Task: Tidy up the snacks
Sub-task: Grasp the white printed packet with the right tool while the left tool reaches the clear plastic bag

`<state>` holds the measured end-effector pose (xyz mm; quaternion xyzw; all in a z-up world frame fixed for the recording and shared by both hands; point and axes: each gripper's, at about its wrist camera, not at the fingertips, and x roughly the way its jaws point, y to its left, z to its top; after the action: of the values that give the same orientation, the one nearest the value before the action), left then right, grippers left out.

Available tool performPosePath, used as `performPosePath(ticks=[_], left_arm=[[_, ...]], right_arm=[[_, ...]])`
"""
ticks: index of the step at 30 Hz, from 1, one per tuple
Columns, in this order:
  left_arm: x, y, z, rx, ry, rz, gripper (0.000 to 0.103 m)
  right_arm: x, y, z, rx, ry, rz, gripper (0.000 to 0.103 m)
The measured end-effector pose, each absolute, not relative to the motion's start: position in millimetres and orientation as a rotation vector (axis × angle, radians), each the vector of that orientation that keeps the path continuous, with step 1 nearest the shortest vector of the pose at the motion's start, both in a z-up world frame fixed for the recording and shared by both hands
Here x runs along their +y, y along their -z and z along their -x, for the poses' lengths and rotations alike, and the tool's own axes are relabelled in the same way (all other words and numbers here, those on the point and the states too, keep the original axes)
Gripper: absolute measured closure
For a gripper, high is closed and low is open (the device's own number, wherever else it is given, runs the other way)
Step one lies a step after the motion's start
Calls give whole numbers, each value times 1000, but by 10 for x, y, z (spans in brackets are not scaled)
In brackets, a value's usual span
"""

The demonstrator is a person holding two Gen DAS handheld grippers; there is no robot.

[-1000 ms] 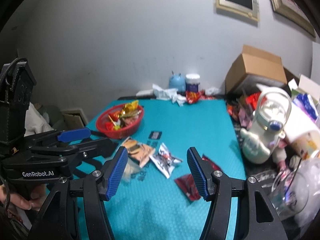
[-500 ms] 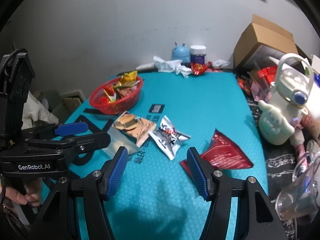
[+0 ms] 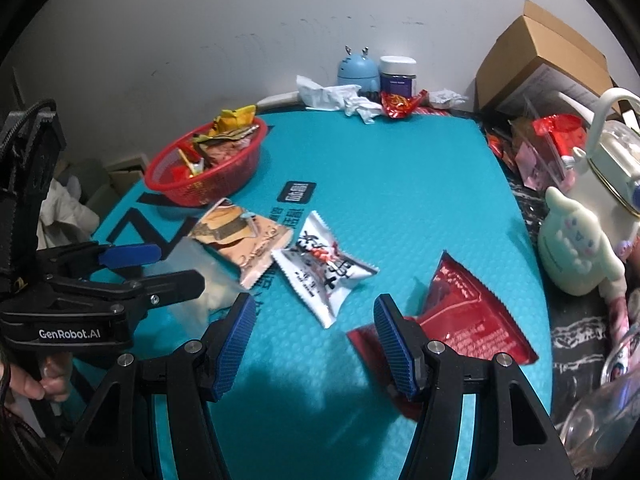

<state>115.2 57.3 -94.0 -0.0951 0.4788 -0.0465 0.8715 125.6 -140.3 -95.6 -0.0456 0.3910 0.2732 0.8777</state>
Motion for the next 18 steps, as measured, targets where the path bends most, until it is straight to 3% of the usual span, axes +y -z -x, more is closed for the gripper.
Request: performPosePath(ticks=[10,18], left_arm=[[622,1193,-1279,1081,109,226,27],[668,1191,-1282,1040,103,216,27]], right_arm=[[-1294,1042,-1567,829,-589,135,35],[-1105,1189,-1816,861,-665,197,34]])
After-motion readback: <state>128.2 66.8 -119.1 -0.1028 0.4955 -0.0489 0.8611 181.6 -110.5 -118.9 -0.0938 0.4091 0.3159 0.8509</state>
